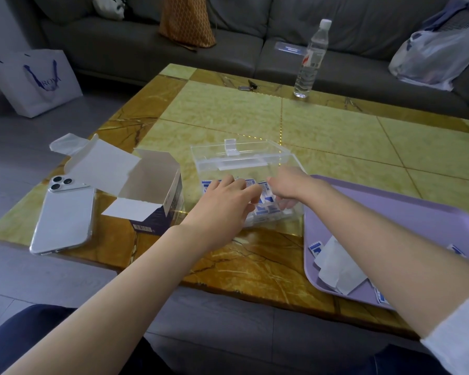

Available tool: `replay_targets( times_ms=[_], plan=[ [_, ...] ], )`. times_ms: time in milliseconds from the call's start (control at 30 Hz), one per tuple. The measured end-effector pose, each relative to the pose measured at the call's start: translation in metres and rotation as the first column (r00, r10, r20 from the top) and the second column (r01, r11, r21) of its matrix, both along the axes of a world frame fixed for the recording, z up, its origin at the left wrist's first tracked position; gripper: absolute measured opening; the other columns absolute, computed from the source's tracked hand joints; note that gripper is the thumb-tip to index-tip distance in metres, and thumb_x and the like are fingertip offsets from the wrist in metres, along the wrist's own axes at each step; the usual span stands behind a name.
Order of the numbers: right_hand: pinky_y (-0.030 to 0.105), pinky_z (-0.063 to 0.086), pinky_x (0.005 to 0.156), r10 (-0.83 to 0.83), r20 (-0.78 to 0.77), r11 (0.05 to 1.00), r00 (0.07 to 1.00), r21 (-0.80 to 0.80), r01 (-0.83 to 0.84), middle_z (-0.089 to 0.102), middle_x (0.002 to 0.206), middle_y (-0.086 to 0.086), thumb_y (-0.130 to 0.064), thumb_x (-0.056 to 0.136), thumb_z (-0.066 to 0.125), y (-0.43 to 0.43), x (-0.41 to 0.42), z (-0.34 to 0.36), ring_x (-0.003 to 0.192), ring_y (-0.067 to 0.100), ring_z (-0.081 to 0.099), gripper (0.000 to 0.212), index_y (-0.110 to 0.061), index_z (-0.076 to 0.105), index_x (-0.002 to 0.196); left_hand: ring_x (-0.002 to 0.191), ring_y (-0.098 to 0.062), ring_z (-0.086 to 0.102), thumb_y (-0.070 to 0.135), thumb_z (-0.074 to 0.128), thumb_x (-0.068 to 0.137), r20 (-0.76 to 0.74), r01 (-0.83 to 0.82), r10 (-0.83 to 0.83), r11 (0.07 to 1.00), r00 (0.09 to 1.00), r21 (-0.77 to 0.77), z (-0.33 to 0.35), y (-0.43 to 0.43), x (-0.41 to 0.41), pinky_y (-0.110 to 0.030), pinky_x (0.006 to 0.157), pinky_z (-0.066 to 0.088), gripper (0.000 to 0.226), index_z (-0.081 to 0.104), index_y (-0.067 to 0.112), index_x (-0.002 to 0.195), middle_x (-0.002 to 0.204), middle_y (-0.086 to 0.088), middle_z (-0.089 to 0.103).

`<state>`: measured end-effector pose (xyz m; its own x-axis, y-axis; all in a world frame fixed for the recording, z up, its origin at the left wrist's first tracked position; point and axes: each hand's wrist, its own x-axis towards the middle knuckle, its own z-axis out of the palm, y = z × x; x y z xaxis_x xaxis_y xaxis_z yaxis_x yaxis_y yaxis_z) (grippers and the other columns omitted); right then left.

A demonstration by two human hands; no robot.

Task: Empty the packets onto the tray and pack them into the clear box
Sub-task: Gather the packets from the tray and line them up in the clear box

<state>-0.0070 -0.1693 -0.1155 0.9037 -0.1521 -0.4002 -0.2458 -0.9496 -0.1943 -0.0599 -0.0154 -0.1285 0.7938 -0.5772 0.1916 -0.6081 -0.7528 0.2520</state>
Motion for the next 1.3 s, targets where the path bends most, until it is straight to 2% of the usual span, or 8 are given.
replay_targets(
  times_ms=[200,333,467,567,700,833,1000,1300],
  plan=[
    [0.028,0.039,0.07,0.096,0.222,0.988,0.97,-0.138,-0.066,0.049,0.08,0.004,-0.018,0.099,0.035,-0.005,-0.017,0.01,0.079,0.025,0.051,0.027,-0.012,0.049,0.077,0.1,-0.018,0.041,0.024,0.038,0.099,0.017,-0.006,0.005,0.999,1.0,0.034,0.002,-0.002,-0.002,-0.027,0.089,0.03,0.015,0.046,0.024,0.112,0.11,0.003,0.051],
    [0.029,0.037,0.068,0.086,0.638,0.995,0.765,-0.021,-0.094,0.058,0.098,0.0,-0.02,0.099,0.035,-0.019,-0.048,0.007,0.093,0.023,0.052,0.024,-0.013,0.056,0.105,0.101,-0.021,0.045,0.016,0.043,0.095,0.098,-0.029,0.026,0.999,0.995,0.037,0.005,-0.01,-0.008,-0.03,0.088,0.033,0.018,0.048,0.021,0.112,0.108,0.003,0.05],
    [0.026,0.031,0.07,-0.059,0.78,0.997,0.623,0.077,-0.002,0.056,0.115,0.004,-0.016,0.096,0.041,-0.062,-0.074,0.004,0.108,0.022,0.047,0.023,-0.01,0.053,0.115,0.086,-0.024,0.052,-0.001,0.057,0.082,0.142,0.043,-0.019,0.984,0.99,-0.171,0.007,-0.041,-0.022,-0.031,0.076,0.038,0.023,0.054,0.014,0.098,0.093,-0.001,0.055],
    [0.032,0.036,0.077,-0.156,0.706,0.986,0.691,0.073,0.147,0.053,0.12,0.008,-0.015,0.095,0.041,-0.11,-0.092,-0.007,0.114,0.025,0.044,0.025,-0.008,0.051,0.117,0.087,-0.024,0.053,-0.001,0.058,0.081,0.133,0.131,-0.111,0.979,0.985,-0.156,-0.001,-0.075,-0.032,-0.03,0.076,0.036,0.024,0.055,0.015,0.098,0.095,-0.002,0.055],
    [0.04,0.033,0.099,-0.304,0.386,0.936,0.871,-0.049,0.348,0.045,0.132,0.017,-0.032,0.096,0.044,-0.179,-0.126,-0.032,0.124,0.034,0.037,0.044,-0.006,0.041,0.131,0.102,-0.022,0.047,0.02,0.047,0.094,-0.003,0.164,-0.165,0.982,0.986,-0.093,-0.013,-0.12,-0.047,-0.028,0.086,0.033,0.023,0.048,0.019,0.117,0.112,0.0,0.047],
    [0.036,0.038,0.079,-0.576,0.165,0.817,0.801,0.083,0.57,0.056,0.109,0.02,-0.047,0.091,0.048,-0.225,-0.152,-0.046,0.111,0.036,0.05,0.042,-0.006,0.048,0.1,0.117,-0.022,0.039,0.042,0.039,0.096,-0.122,0.141,-0.128,0.984,0.984,0.109,-0.027,-0.156,-0.06,-0.03,0.097,0.031,0.041,0.036,0.019,0.13,0.125,-0.003,0.042],
    [0.037,0.031,0.103,-0.469,0.153,0.883,0.87,0.098,0.458,0.045,0.135,0.017,-0.049,0.09,0.052,-0.221,-0.162,-0.041,0.129,0.033,0.038,0.068,0.001,0.037,0.134,0.12,-0.028,0.035,0.049,0.05,0.088,-0.245,0.183,-0.109,0.934,0.964,0.306,-0.039,-0.178,-0.07,-0.036,0.098,0.033,0.06,0.032,0.014,0.134,0.131,-0.009,0.037],
    [0.041,0.032,0.108,-0.163,0.077,0.98,0.984,0.131,0.152,0.029,0.145,0.006,-0.047,0.071,0.075,-0.193,-0.16,-0.038,0.135,0.024,0.028,0.094,-0.015,0.025,0.144,0.12,-0.033,0.036,0.048,0.063,0.081,-0.272,-0.002,0.095,0.947,0.958,0.323,-0.039,-0.178,-0.06,-0.039,0.098,0.034,0.073,0.028,0.012,0.135,0.132,-0.013,0.034]
  ],
)
